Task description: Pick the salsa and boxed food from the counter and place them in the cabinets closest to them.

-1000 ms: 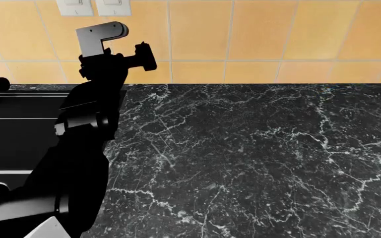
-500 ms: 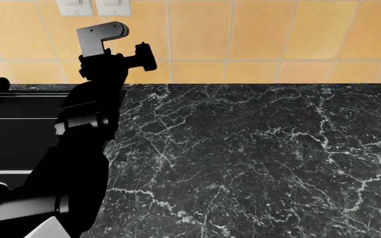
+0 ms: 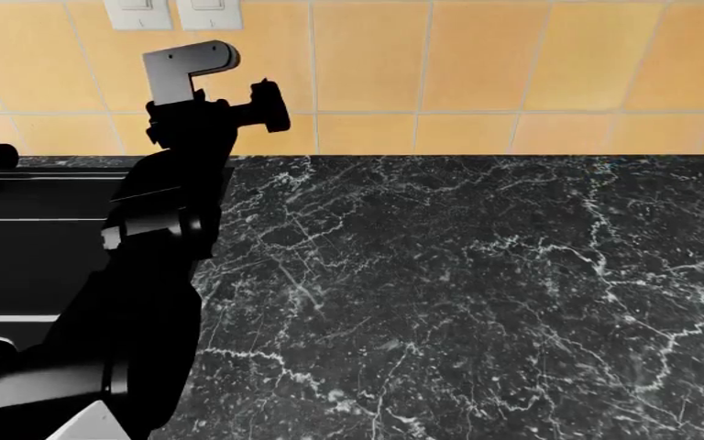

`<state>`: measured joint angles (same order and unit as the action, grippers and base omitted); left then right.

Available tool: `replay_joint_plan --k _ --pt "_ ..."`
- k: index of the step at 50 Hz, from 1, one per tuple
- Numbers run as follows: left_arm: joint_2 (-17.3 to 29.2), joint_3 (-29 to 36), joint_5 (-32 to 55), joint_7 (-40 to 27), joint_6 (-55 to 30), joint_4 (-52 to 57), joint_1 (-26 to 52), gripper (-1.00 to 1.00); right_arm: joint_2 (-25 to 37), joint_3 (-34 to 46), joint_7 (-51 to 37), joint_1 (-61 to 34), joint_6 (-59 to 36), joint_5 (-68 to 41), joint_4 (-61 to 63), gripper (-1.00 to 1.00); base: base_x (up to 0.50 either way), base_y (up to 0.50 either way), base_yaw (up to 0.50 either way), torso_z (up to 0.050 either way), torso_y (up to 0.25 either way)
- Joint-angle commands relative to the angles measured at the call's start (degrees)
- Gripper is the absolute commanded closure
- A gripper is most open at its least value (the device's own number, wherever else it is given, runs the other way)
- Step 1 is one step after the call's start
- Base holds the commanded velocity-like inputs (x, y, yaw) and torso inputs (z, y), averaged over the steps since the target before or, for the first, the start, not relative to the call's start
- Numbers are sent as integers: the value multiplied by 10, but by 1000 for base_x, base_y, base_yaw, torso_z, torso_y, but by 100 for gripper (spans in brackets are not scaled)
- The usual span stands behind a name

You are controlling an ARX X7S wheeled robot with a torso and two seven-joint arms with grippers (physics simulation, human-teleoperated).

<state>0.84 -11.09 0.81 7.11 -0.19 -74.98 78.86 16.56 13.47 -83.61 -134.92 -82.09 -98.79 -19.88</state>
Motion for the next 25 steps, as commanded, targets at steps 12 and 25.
replay_joint_plan --k 12,25 --pt "0 1 1 1 -1 0 0 -100 2 43 118 104 0 98 -141 -100 2 0 2 0 0" --pt "0 5 0 3 2 0 -1 -100 -1 55 127 100 2 97 -131 -100 0 0 0 0 0"
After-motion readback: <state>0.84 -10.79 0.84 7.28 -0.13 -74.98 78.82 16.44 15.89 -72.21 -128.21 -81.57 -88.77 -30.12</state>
